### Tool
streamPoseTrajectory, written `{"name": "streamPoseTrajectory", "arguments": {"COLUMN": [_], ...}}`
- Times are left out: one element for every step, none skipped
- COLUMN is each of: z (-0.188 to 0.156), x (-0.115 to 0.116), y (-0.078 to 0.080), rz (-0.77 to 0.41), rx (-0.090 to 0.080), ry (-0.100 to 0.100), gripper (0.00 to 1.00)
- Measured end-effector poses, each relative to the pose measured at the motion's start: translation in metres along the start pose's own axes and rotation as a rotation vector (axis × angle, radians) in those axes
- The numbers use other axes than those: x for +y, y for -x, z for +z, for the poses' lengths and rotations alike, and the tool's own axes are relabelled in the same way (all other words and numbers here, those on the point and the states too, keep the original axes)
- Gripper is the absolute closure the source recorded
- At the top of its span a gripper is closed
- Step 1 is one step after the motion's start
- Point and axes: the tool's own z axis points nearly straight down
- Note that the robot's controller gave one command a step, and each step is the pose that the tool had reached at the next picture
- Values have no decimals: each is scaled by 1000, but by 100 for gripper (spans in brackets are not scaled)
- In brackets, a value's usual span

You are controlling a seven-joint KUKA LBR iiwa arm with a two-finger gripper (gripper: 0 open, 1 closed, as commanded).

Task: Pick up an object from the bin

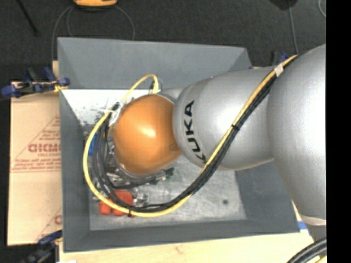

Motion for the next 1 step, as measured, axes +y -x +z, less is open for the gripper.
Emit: {"name": "streamPoseTrajectory", "arguments": {"z": [-85], "x": [-7], "y": [5], "rz": [12], "rx": [-3], "ry": [-3], "gripper": [100]}}
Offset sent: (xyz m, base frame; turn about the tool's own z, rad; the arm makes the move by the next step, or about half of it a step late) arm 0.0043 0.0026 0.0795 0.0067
